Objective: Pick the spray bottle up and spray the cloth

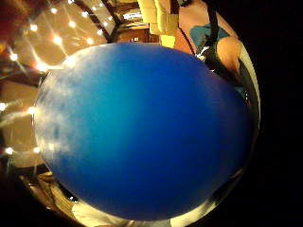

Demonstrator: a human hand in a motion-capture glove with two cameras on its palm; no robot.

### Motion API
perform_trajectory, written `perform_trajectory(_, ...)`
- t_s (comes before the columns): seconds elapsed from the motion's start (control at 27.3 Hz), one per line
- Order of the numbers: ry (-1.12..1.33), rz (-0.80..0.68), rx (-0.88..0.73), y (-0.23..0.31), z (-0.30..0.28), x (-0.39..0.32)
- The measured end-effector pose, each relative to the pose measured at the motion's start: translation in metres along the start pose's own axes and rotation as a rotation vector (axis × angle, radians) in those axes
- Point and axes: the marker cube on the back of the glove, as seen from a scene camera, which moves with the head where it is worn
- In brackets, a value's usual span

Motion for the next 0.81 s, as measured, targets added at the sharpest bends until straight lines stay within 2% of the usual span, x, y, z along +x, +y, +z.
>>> perform_trajectory(0.37, 0.074, -0.053, 0.139, -0.018, 0.013, 0.002)
perform_trajectory(0.81, 0.022, -0.044, 0.099, -0.033, 0.019, -0.002)
